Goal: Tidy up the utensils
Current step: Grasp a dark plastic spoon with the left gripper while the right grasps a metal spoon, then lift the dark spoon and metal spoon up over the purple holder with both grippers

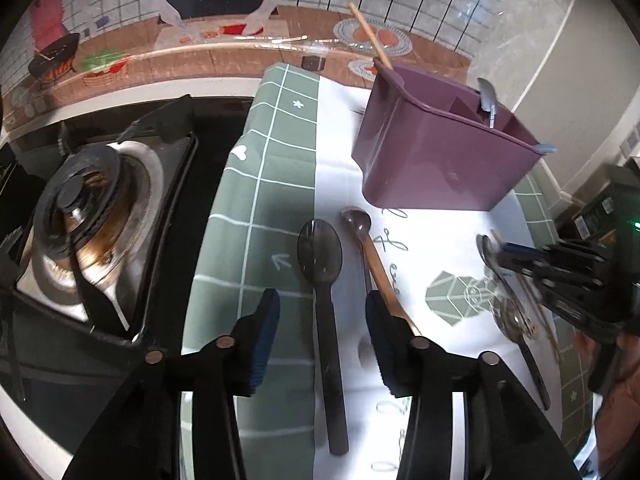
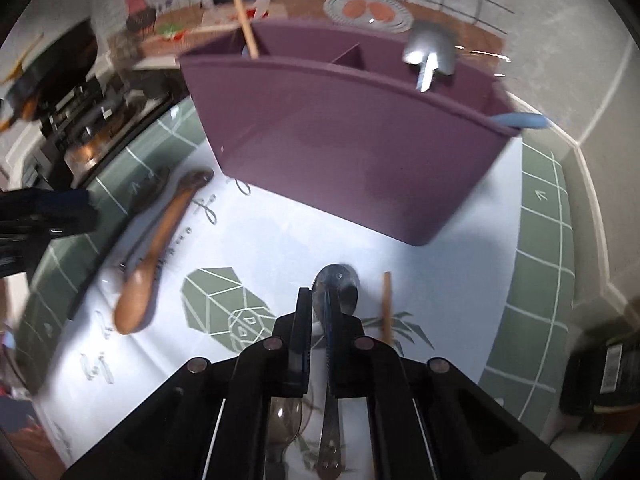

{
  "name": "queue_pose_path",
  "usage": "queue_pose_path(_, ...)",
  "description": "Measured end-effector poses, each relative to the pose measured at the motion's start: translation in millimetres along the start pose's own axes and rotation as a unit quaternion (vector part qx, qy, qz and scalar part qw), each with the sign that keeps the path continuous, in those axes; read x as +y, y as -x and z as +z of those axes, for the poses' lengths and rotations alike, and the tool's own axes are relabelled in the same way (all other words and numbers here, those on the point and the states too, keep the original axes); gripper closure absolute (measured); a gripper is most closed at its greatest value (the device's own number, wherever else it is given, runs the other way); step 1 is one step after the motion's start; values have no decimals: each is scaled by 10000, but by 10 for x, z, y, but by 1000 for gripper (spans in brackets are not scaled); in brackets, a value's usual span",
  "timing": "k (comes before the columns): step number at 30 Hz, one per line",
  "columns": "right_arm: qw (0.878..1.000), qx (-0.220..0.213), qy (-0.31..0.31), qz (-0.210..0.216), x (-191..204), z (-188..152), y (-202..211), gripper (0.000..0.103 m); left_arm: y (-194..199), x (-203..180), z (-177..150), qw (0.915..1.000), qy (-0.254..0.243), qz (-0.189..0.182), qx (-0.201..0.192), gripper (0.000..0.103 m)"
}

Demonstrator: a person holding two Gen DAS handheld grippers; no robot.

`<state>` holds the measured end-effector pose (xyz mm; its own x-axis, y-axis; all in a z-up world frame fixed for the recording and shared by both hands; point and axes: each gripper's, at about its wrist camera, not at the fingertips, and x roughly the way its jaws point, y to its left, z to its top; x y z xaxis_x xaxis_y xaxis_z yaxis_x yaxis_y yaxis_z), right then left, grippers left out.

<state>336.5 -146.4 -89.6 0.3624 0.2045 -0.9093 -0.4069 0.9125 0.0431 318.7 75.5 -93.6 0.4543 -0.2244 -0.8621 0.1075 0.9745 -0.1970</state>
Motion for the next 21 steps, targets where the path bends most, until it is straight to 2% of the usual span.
queue_pose_path(7,9989,-166,-336,281,-118,-117,311,98,-452,-152,253,9964,-352,653,405,57)
queue_pose_path(10,9986,-160,-418,282,-169,-194,383,96,-577,-182,278,9953,-382,723,509,57)
queue_pose_path(13,9991,-167,-346,151,-142,-252,391,96,-608,-204,285,9952,-440,758,446,57)
queue_pose_path(14,9993,-154,-306,117,-135,-276,399,95,-613,-205,288,9952,-443,752,432,57)
queue_pose_path(17,9994,-137,-269,148,-115,-302,388,93,-616,-232,290,9949,-578,770,311,69)
queue_pose_path(19,9994,-154,-223,227,-93,-295,374,82,-604,-246,272,9939,-676,833,250,69)
queue_pose_path(20,9993,-171,-191,253,-80,-288,366,71,-584,-239,247,9940,-684,827,211,70)
queue_pose_path(21,9993,-209,-117,275,-61,-273,351,66,-559,-221,223,9946,-649,787,187,70)
